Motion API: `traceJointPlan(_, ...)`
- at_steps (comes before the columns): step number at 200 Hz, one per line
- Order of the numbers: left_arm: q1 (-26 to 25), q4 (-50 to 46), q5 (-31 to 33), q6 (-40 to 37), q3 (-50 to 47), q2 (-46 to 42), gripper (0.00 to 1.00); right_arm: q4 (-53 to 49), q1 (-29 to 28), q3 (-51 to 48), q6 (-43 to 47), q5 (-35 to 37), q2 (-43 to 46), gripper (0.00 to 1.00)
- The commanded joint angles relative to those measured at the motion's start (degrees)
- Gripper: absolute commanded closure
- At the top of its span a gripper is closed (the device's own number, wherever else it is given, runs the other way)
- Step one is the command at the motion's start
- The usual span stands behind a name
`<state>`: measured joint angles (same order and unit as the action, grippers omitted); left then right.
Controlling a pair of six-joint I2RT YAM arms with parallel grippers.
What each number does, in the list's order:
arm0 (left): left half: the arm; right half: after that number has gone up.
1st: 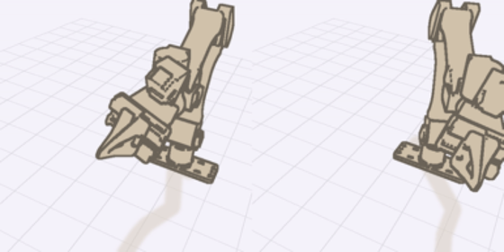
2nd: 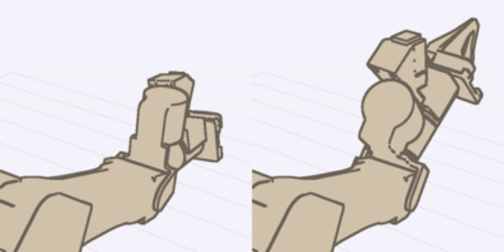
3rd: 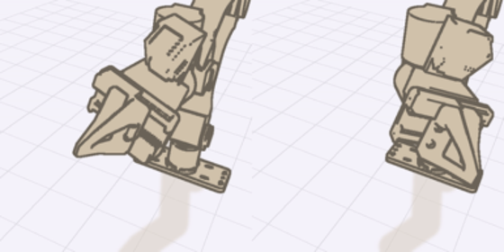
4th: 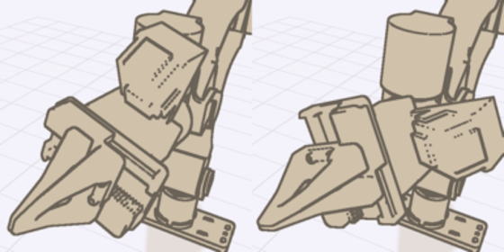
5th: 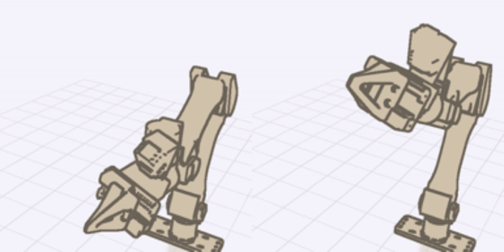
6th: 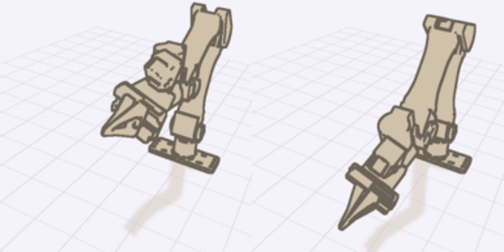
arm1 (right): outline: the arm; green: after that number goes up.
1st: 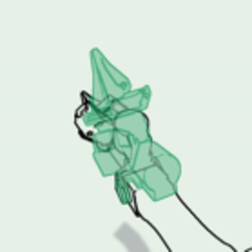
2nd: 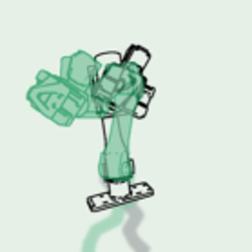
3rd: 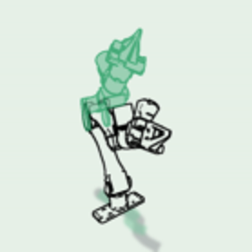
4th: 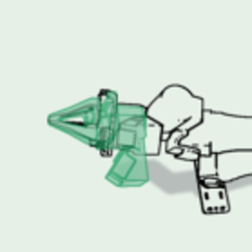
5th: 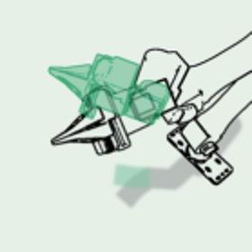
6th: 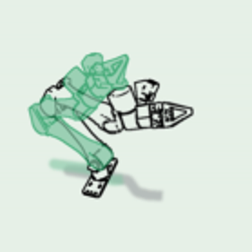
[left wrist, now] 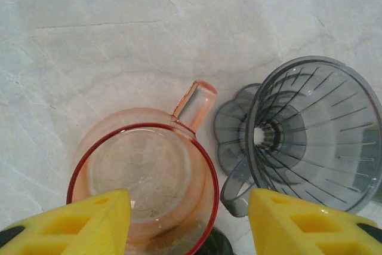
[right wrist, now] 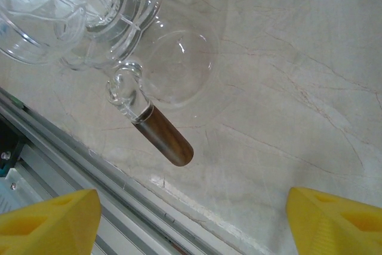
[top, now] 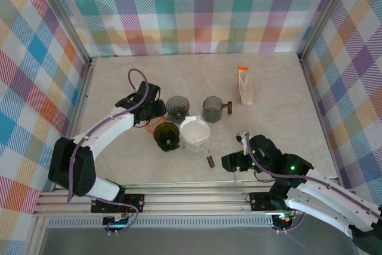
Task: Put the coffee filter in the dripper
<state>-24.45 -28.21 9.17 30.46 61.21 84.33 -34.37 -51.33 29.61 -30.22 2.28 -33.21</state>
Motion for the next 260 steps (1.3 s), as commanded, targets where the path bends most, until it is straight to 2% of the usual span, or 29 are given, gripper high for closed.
traceJointPlan(1,0.45,-1.01,3.62,-2.19,3.86,2.40,0.44,1.50,0.27,-1.00,0.20,-1.12,1.05,0.19)
traceJointPlan(46,0.45,-4.88,5.75,-4.01,9.22,8.90,0.49,0.68,0.27,-1.36,0.19,-0.93,2.31,0.19)
traceJointPlan(96,0.45,-4.66,3.68,-3.27,8.43,10.69,0.55,-0.15,0.27,-2.49,0.09,-0.16,5.00,0.19)
traceJointPlan(121,0.45,-6.94,5.20,-3.27,8.57,12.24,0.60,-0.43,0.27,-2.64,0.25,-0.09,5.34,0.19)
traceJointPlan(192,1.23,-10.76,9.07,-2.19,4.40,10.22,0.68,0.84,0.27,-2.63,0.51,0.28,5.42,0.19)
traceJointPlan(260,7.12,-12.66,10.32,-2.28,-1.85,3.02,0.70,1.25,0.27,-2.63,0.77,0.27,5.61,0.19)
